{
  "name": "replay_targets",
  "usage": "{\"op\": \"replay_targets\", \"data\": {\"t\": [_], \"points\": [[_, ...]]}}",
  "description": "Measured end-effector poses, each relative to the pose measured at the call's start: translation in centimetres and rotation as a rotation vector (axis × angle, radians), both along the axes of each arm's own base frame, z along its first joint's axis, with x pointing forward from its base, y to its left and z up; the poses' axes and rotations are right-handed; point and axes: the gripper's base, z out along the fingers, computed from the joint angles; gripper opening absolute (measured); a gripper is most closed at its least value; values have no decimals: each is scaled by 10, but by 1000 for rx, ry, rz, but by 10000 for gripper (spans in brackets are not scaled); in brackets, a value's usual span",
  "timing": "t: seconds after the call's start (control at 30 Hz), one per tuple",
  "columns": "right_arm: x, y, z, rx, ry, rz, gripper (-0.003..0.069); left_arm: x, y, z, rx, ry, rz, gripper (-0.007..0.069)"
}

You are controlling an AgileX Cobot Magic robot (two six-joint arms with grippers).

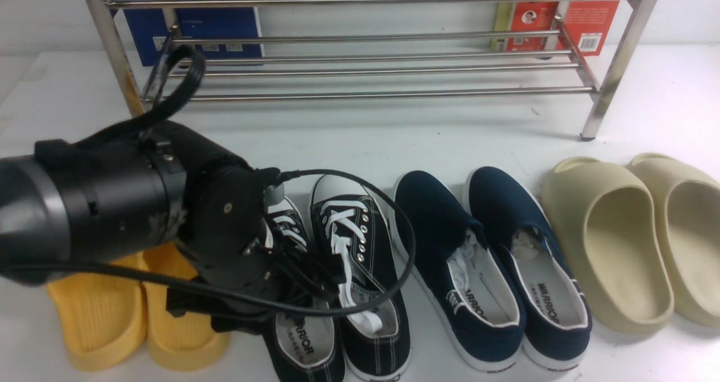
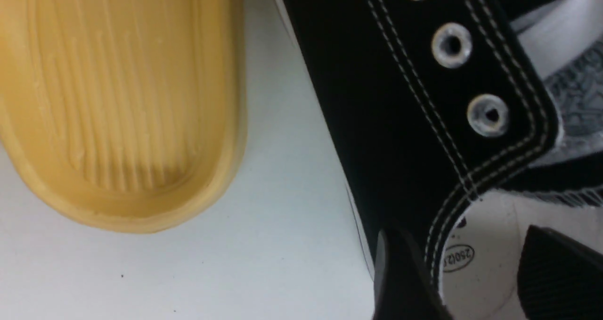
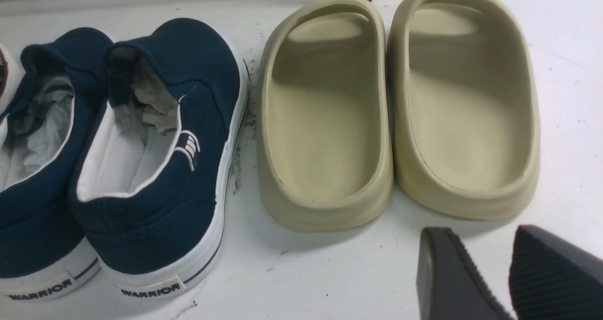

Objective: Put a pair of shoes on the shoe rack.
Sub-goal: Use the left arm to grab the shoe closest to it

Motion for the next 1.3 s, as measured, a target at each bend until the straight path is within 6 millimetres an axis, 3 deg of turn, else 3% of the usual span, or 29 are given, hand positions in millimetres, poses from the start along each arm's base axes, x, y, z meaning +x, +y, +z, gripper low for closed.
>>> {"op": "replay_targets", "data": {"t": [0.23, 0.37, 0.6, 0.8, 0.97, 1.3], "points": [[0, 0, 0, 0, 0, 0, 239, 10, -5, -30, 60, 58, 1, 342], [0, 0, 0, 0, 0, 0, 239, 13, -7, -37, 74, 68, -3, 269], [0, 0, 0, 0, 0, 0, 239, 12, -4, -37, 103, 84, 1, -12], [0, 0, 0, 0, 0, 0, 239, 12, -4, -36, 104, 86, 6, -13], [0, 0, 0, 0, 0, 0, 239, 7, -1, -20, 78, 47, 8, -13], [0, 0, 0, 0, 0, 0, 239, -19, 22, 59, 46, -138, -79, -13]]}}
